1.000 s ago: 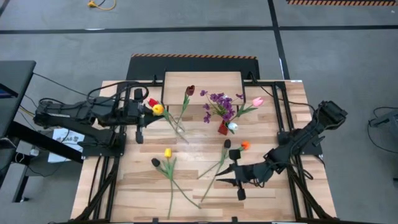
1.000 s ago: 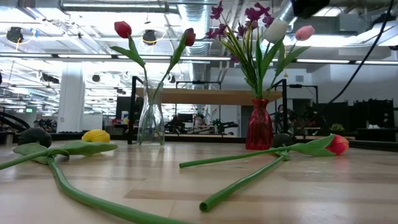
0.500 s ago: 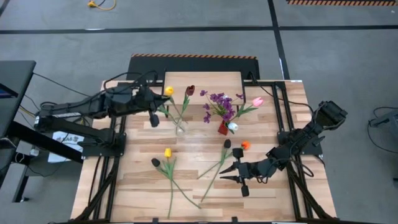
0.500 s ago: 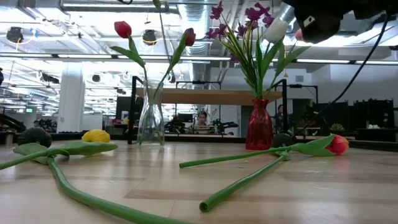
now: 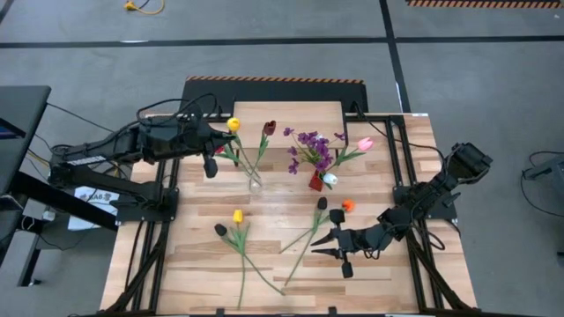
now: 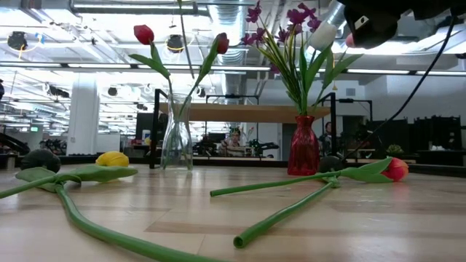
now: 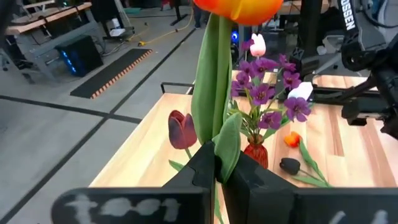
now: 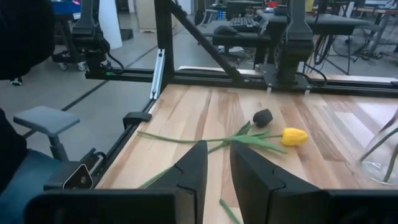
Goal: Pick and place flowers into a vace then onto a shelf
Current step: Put the yellow orange flower into the transparent flower vase
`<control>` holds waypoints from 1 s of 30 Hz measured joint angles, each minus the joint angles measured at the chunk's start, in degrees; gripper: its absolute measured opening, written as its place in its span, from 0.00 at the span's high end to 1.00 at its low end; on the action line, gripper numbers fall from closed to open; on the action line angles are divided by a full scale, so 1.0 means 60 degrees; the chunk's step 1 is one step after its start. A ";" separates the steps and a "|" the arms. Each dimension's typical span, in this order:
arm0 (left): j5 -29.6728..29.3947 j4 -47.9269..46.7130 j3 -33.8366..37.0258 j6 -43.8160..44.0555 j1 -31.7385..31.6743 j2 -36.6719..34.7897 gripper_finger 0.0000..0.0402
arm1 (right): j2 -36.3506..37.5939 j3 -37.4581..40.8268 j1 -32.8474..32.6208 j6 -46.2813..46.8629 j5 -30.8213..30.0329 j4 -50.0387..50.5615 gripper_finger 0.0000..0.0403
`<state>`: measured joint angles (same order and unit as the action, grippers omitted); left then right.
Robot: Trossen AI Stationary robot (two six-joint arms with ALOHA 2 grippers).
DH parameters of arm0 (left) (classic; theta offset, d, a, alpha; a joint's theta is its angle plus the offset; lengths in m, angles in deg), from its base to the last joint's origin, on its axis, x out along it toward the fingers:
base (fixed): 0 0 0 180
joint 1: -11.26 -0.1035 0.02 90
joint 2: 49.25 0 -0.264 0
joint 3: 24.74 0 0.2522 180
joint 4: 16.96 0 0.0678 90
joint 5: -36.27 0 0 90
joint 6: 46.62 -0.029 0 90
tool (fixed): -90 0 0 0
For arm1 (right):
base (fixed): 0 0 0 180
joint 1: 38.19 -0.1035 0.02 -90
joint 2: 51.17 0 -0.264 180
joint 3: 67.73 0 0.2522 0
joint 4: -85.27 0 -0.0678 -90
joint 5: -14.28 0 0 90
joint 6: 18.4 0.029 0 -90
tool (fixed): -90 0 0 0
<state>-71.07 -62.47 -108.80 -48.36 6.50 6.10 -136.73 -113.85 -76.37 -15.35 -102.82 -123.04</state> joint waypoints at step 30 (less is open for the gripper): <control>-0.0981 -0.0488 0.0324 -0.0211 0.0004 0.0388 1.00 | -0.0004 -0.0007 -0.0007 0.0088 0.0007 -0.0004 0.84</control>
<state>-76.95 -65.40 -106.85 -49.63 6.53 8.43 -136.75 -113.90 -76.41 -14.82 -102.77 -123.06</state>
